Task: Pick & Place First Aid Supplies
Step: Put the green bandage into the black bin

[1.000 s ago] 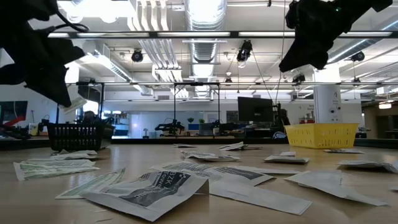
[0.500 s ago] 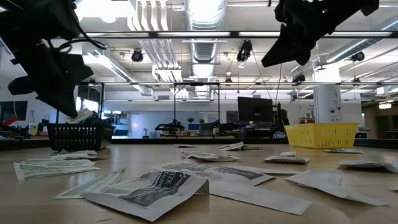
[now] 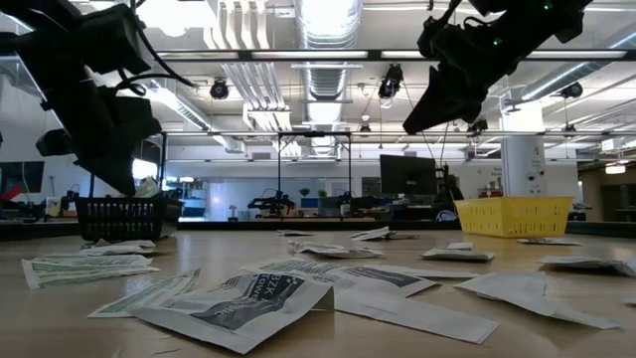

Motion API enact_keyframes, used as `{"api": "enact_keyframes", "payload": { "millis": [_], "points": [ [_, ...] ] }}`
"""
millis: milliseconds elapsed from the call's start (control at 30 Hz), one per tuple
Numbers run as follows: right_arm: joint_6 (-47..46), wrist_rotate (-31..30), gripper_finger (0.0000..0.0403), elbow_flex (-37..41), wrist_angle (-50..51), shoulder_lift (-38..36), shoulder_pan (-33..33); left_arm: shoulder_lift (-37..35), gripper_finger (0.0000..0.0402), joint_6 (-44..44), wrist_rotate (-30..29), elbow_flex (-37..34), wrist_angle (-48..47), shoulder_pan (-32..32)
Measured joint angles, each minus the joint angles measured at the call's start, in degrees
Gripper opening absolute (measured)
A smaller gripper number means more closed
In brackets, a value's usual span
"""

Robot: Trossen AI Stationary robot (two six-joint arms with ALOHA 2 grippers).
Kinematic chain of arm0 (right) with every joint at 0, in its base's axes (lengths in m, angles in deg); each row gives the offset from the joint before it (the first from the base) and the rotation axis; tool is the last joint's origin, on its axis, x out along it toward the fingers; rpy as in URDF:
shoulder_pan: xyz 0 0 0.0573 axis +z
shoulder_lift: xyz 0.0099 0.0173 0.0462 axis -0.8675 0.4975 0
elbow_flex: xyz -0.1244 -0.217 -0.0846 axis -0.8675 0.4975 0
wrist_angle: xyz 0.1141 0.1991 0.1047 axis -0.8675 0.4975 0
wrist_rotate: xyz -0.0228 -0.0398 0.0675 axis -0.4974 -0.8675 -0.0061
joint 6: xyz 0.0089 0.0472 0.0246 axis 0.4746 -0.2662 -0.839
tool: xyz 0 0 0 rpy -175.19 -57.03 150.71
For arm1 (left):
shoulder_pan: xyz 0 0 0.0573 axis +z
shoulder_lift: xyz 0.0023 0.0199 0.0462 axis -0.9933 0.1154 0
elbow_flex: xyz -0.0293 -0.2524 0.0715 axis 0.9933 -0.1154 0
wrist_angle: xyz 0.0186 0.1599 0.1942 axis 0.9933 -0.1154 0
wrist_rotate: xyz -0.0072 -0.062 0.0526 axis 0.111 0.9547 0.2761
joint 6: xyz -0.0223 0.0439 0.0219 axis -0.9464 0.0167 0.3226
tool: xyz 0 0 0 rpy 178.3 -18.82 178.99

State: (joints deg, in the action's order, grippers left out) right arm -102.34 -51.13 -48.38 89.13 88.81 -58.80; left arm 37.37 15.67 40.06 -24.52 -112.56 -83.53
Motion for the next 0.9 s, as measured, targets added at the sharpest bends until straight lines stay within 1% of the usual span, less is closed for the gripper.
{"api": "enact_keyframes", "payload": {
  "millis": [567, 667, 900],
  "points": [
    [0.3, 0.2, 0.0063, -0.3, 0.0, -0.2, 0.0, 1.5, 0.0005, 0.7, 0.1, 0.0, 0.2, 0.1],
    [0.4, 0.2, 0.0063, -0.3, 0.0, -0.2, 0.0, 1.5, 0.0024, 0.8, 0.1, 0.0, 0.2, 0.1],
    [0.5, 0.2, 0.0063, -0.3, 0.0, -0.2, 0.0, 1.4, 0.0092, 0.9, -0.6, 0.0, 0.2, 0.1]
  ]
}}
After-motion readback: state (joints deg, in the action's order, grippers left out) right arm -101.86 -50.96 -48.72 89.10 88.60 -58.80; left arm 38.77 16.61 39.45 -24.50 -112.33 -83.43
